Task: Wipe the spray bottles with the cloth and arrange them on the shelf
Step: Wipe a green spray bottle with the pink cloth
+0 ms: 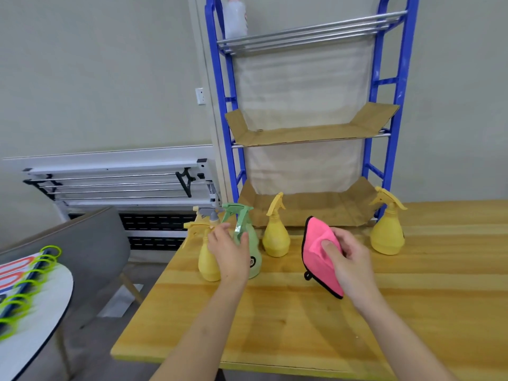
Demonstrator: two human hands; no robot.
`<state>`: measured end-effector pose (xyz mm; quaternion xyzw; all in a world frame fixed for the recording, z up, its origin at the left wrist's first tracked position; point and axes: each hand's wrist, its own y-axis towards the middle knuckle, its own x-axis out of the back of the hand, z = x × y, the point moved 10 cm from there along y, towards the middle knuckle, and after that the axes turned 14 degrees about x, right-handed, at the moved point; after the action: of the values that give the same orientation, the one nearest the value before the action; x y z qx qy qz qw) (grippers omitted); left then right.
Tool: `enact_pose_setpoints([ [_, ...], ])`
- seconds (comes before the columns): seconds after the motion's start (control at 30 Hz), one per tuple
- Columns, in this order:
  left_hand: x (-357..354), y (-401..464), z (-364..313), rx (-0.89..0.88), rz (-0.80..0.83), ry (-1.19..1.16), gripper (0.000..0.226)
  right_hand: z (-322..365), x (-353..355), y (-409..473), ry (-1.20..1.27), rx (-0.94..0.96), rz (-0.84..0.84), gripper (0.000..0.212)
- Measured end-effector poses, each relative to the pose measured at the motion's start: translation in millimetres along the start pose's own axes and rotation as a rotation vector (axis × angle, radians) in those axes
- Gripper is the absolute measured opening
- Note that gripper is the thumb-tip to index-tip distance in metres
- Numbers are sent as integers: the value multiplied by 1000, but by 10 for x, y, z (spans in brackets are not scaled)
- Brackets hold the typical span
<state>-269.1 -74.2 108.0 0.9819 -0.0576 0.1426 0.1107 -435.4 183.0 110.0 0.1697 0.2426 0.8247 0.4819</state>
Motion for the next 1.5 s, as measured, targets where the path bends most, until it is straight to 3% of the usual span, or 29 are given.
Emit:
enact_pose_setpoints([
  [0.13,-143,142,147,25,133,44,33,68,5,-18,-8,12,14,23],
  [0.2,-168,129,133,-10,143,58,24,73,25,-13,-25,22,25,23],
  [0.4,-198,-266,28,-88,160,75,33,134,70,88,-136,111,83,24],
  [0.53,-286,-644,-70,-107,173,138,25,262,49,244,-277,181,155,28],
  [0.77,-592,-1055,-205,-123,269,82,24,534,-25,520,-754,432,366,40],
  [0.93,-654,-1188,-255,-159,253,103,37,829,-282,608,-837,607,517,46],
  [1.03,-670,-1235,-222,-138,263,71,40,684,-469,534,-913,730,629,27],
  [1.5,-716,-1178,-133,-129,308,87,41,537,-386,184,-753,770,782,48],
])
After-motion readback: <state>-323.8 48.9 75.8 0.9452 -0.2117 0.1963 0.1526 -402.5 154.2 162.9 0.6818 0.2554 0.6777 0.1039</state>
